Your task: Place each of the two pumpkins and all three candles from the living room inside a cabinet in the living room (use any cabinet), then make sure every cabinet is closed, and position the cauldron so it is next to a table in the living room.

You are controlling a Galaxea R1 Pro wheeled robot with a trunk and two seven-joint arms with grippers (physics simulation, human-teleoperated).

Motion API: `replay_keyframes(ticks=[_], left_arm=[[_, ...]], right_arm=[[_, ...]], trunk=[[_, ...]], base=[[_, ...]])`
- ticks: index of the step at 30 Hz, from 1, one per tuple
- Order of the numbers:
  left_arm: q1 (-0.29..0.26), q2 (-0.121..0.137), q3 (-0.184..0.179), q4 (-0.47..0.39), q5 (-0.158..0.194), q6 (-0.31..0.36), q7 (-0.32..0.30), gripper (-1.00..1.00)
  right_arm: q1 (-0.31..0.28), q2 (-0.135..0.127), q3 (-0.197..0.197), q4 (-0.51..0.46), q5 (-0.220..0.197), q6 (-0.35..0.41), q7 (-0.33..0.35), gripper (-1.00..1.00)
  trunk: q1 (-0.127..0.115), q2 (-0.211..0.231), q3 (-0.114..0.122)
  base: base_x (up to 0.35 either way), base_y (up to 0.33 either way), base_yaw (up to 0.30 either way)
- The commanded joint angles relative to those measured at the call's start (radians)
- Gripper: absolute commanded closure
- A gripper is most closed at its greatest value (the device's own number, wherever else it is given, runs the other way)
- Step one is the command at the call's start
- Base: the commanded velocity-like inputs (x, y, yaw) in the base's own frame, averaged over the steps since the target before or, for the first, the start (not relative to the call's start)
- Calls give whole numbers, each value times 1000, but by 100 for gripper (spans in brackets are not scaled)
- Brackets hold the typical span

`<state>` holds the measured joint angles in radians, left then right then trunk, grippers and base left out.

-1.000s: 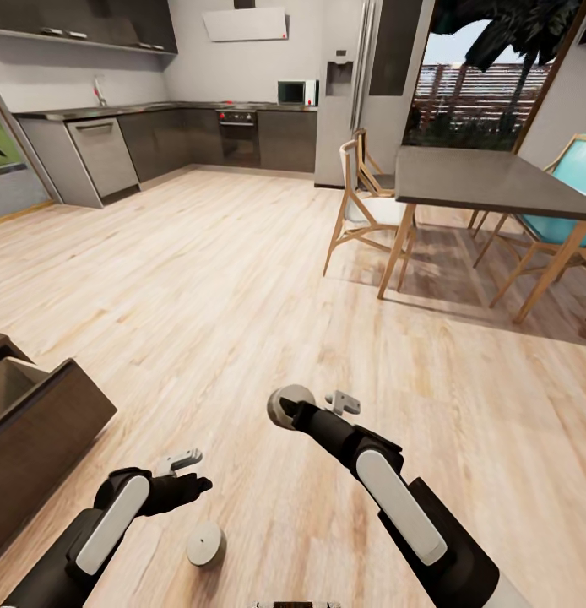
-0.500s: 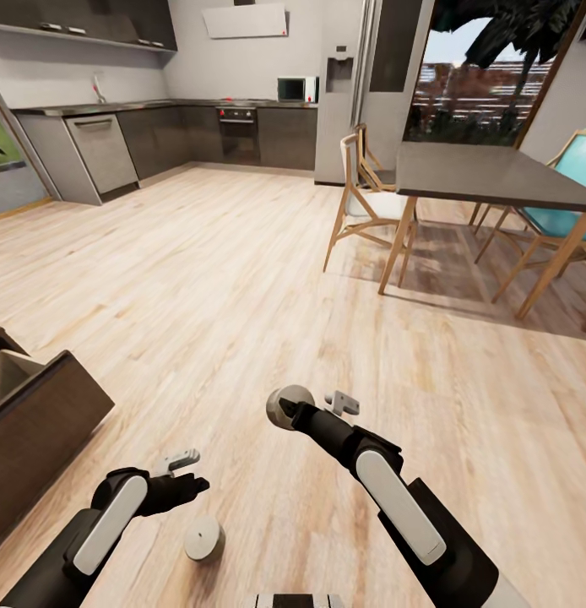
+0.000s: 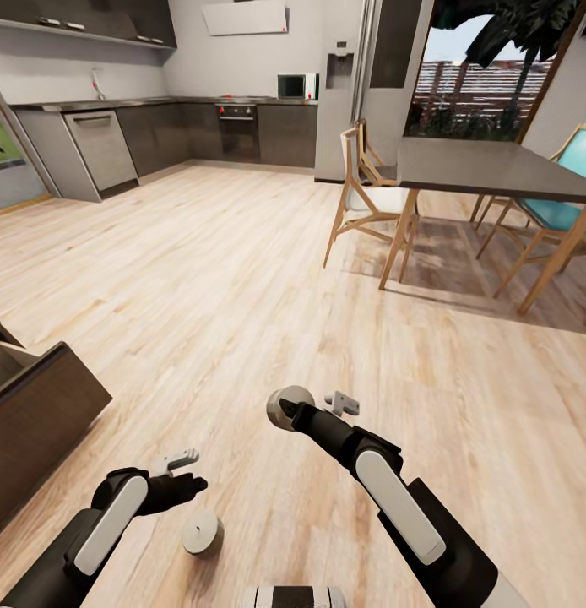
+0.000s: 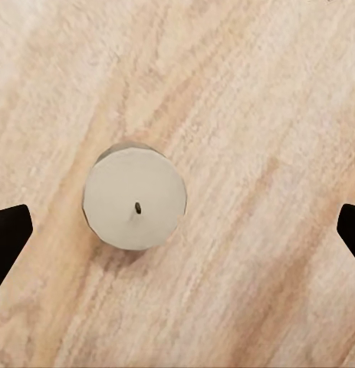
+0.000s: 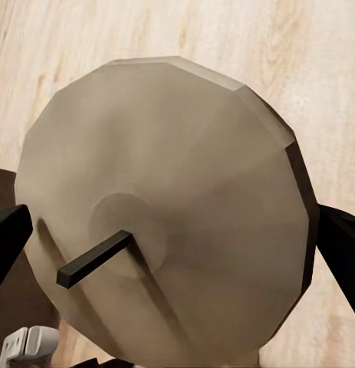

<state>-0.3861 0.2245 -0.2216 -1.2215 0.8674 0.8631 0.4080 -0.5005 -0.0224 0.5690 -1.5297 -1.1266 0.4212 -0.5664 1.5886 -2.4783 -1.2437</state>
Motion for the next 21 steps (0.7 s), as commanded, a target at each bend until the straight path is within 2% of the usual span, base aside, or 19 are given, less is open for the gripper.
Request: replay_keyframes(ticks=[1,3,11,13,16,18,21], left_arm=[[-1,2,-2,-1,10,-4,12,-100],[-1,2,-2,-1,10,-7,13,-100],[-2,2,-2,20,10,-14,14,-100],[-2,2,-2,22,10,-20,14,-100],[-2,2,-2,23,10,-23,14,-100],[-2,2,-2,23,10,-24,14,-100],[-2,2,-2,23,10,-24,14,-100]], right_arm=[[-1,0,2,-1,-7,-1,-9,100],[-1,-1,2,-1,-8,-1,-9,100],[-1,-1,2,-10,-11,-1,-4,100],[0,-1,1,-14,-16,-1,24,100],[-1,-3,-1,-12,-24,-1,134,100],[-1,-19,-4,-9,-27,-1,211,100],[-1,-26,-4,-7,-28,-2,231,100]], trunk=[[4,-8,-4],[11,-22,-10],[15,-24,-41],[16,-24,-49],[17,-25,-61],[18,-25,-68],[19,-26,-80]], base=[[0,0,0],[0,0,0],[0,0,0],[0,0,0],[0,0,0],[0,0,0],[0,0,0]])
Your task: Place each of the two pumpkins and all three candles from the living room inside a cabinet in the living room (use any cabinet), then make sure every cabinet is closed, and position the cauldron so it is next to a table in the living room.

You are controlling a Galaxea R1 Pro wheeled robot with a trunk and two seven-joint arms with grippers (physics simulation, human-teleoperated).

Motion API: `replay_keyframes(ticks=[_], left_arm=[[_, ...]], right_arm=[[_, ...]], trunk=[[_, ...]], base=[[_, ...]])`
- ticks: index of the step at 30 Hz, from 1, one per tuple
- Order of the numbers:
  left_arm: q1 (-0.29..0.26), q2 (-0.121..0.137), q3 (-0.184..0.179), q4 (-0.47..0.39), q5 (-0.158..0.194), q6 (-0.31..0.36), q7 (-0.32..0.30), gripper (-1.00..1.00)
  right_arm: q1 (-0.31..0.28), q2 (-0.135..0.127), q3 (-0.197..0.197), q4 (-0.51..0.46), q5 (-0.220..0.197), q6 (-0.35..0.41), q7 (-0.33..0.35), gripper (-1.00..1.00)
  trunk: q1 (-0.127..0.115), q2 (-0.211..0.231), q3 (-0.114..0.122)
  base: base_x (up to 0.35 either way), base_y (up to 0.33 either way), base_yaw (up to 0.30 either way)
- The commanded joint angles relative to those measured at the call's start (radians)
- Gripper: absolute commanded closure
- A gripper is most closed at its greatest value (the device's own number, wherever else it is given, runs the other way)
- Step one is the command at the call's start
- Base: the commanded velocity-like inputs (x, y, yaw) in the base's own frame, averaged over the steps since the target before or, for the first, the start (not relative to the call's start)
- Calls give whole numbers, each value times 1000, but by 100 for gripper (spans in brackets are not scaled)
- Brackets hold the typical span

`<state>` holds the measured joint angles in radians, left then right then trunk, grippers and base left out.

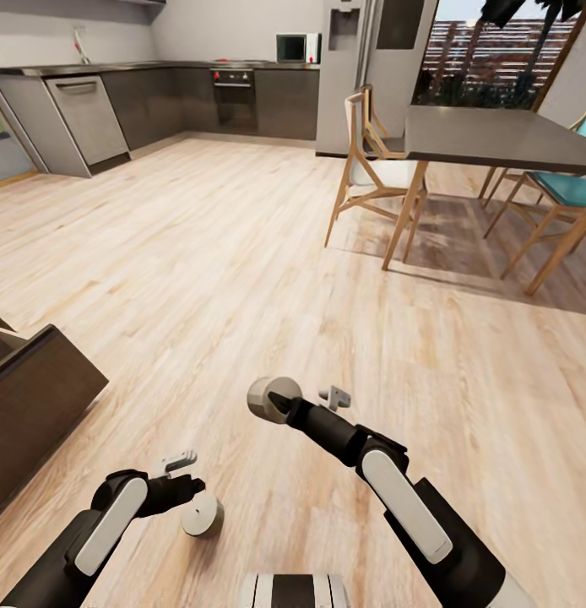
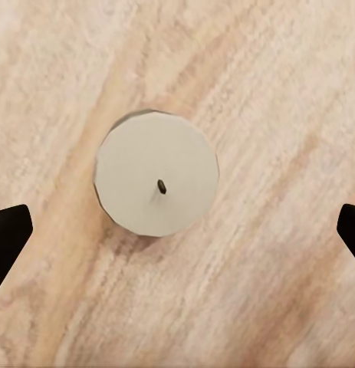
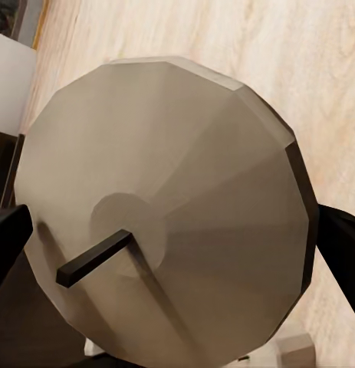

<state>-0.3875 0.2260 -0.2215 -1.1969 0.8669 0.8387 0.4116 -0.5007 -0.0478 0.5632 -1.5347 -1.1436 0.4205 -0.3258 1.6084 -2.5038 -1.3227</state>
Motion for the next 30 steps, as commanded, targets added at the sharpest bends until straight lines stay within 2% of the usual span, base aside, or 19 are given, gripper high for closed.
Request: replay_keyframes(ticks=[1,24,26,27,29,30], left_arm=[[-1,1,-2,-1,11,0,10,-100],[-1,1,-2,-1,9,0,10,-100],[-1,1,-2,-1,10,0,10,-100],[-1,1,-2,-1,10,0,10,-100],[-1,1,-2,-1,10,0,10,-100],[-1,1,-2,-1,9,0,10,-100]], right_arm=[[-1,-2,2,-1,-11,-1,-6,100],[-1,-4,2,-1,-13,-1,12,100],[-1,-4,3,-5,-14,0,44,100],[-1,-5,3,-3,-14,0,84,100],[-1,-9,2,3,-15,0,209,100],[-1,-14,2,4,-15,0,232,100]], trunk=[[0,-1,-5],[11,-6,-94],[11,-6,-101],[12,-7,-105],[13,-7,-113],[13,-7,-117]], base=[[0,0,0],[0,0,0],[0,0,0],[0,0,0],[0,0,0],[0,0,0]])
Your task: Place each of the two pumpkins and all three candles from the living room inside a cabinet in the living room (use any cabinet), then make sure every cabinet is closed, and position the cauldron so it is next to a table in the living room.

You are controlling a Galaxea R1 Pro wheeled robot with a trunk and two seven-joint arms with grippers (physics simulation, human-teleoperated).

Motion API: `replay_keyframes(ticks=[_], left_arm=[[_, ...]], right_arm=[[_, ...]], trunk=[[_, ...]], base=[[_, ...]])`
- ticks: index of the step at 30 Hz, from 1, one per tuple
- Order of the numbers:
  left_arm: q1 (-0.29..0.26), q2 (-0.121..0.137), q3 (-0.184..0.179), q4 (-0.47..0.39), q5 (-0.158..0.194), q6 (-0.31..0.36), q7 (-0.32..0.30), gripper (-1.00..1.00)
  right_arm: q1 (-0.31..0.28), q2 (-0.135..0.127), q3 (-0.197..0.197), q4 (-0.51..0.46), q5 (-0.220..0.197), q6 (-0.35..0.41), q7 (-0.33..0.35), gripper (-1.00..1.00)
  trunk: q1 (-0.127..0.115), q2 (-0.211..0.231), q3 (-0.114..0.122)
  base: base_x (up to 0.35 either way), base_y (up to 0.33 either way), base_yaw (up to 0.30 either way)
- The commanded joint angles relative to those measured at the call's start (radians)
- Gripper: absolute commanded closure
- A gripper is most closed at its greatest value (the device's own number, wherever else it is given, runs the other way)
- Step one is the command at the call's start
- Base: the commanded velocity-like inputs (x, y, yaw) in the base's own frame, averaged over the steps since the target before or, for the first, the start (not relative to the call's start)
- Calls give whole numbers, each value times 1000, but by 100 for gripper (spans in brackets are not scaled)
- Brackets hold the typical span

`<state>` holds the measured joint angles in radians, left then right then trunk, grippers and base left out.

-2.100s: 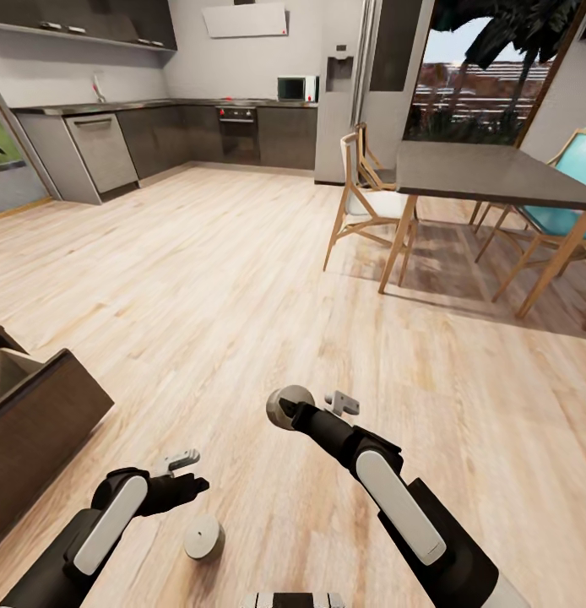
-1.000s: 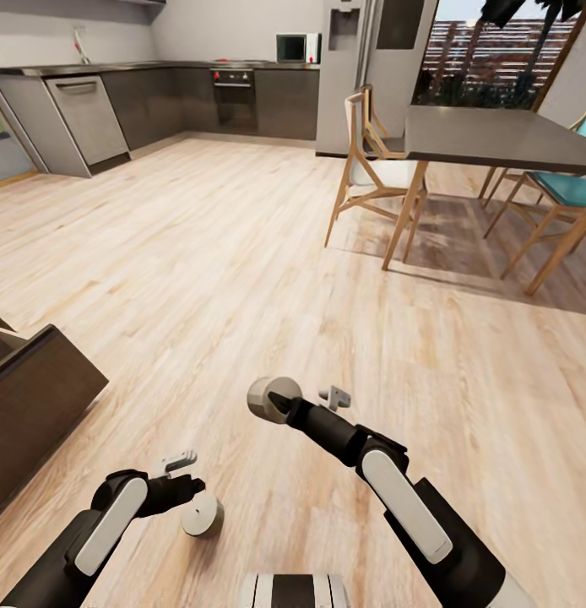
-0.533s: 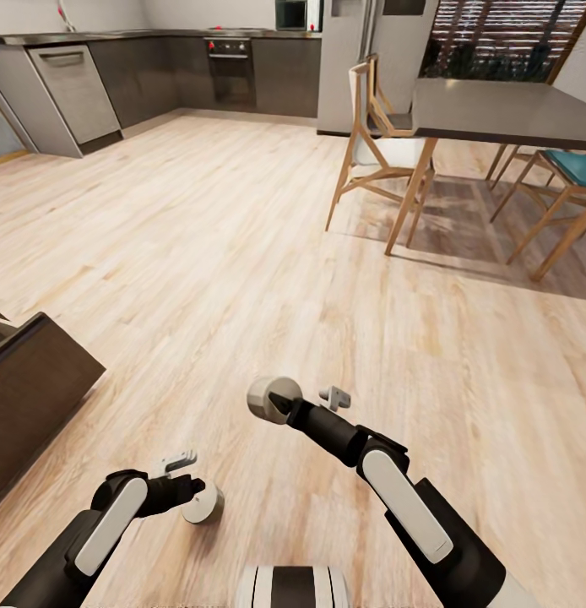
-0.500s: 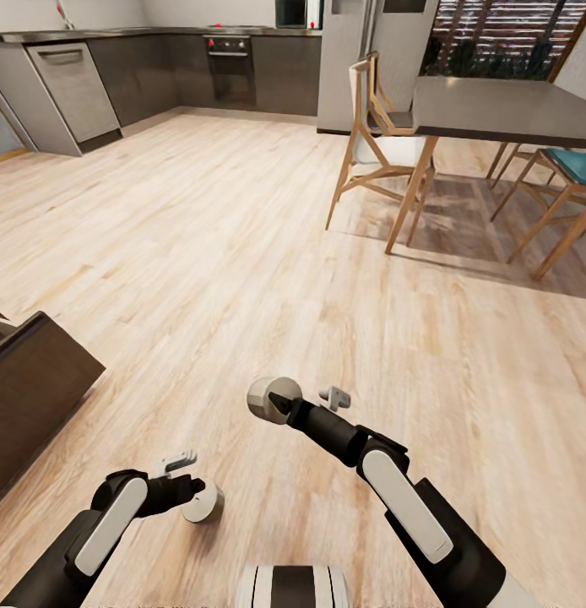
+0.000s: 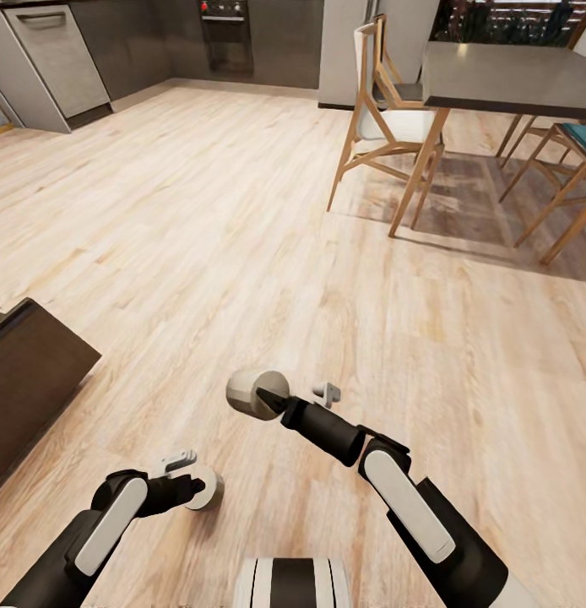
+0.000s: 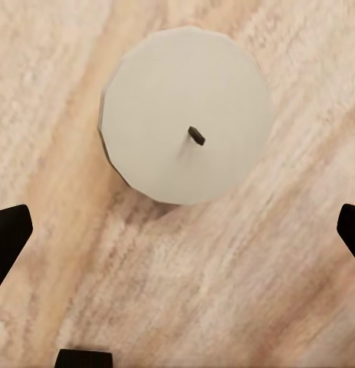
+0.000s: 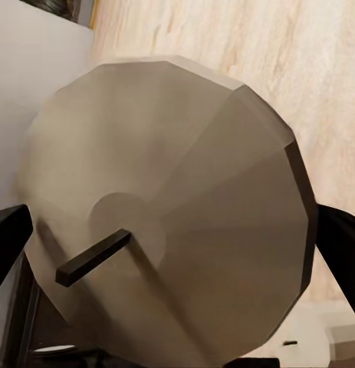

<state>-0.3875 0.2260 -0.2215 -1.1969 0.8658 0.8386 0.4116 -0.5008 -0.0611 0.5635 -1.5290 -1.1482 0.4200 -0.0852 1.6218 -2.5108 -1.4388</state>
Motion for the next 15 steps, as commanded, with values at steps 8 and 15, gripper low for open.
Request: replay_keyframes(ticks=[8,15], left_arm=[[-1,1,-2,-1,11,0,10,-100],[-1,1,-2,-1,10,0,10,-100]], right_arm=[[-1,-20,1,1,-10,-1,31,100],[-1,-20,1,2,-10,-1,31,100]], trunk=[[3,-2,-28],[3,-2,-28]], base=[[0,0,0],[0,0,0]])
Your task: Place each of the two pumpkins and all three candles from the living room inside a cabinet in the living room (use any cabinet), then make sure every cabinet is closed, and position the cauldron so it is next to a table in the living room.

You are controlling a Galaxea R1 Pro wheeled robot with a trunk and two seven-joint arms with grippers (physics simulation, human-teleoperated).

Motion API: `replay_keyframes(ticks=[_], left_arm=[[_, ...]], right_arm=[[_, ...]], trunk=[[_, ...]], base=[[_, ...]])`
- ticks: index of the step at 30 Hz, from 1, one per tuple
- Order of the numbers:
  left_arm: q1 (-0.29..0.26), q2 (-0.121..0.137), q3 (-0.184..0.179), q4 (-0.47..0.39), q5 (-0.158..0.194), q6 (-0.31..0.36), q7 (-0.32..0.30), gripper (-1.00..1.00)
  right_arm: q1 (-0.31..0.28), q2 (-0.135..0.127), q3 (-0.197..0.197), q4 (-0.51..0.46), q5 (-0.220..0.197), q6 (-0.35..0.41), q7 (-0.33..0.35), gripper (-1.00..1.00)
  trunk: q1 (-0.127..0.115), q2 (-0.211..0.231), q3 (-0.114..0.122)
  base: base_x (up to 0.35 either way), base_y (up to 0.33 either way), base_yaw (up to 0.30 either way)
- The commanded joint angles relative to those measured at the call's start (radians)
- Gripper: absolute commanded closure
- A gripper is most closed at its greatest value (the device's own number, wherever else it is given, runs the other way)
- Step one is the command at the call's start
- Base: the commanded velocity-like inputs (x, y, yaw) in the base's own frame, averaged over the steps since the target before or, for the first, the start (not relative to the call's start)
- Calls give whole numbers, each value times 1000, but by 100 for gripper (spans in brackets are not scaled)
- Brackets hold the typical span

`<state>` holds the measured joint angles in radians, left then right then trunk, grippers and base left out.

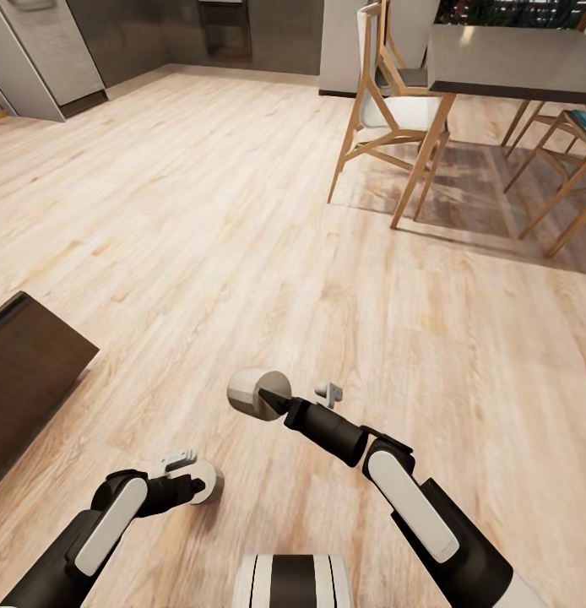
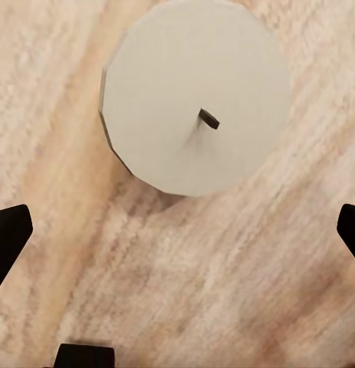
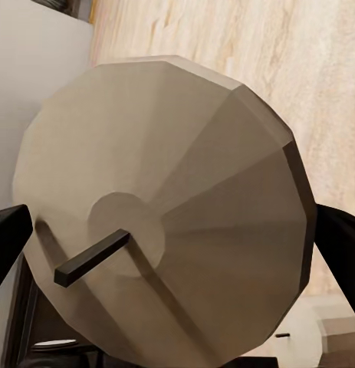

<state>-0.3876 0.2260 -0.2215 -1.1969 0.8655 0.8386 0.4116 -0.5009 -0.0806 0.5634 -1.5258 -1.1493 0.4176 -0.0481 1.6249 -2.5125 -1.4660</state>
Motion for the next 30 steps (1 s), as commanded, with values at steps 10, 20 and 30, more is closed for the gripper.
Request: replay_keyframes(ticks=[10,20,30], left_arm=[[-1,1,-2,0,11,1,10,-100],[-1,1,-2,0,10,1,10,-100],[-1,1,-2,0,11,1,10,-100]], right_arm=[[-1,-1,1,18,-8,1,-6,100],[-1,-1,1,19,-7,1,-5,100],[-1,-1,1,19,-7,1,-5,100]], trunk=[[0,0,-1],[0,0,-1],[0,0,-1]], base=[[98,0,0],[117,0,0],[100,0,0]])
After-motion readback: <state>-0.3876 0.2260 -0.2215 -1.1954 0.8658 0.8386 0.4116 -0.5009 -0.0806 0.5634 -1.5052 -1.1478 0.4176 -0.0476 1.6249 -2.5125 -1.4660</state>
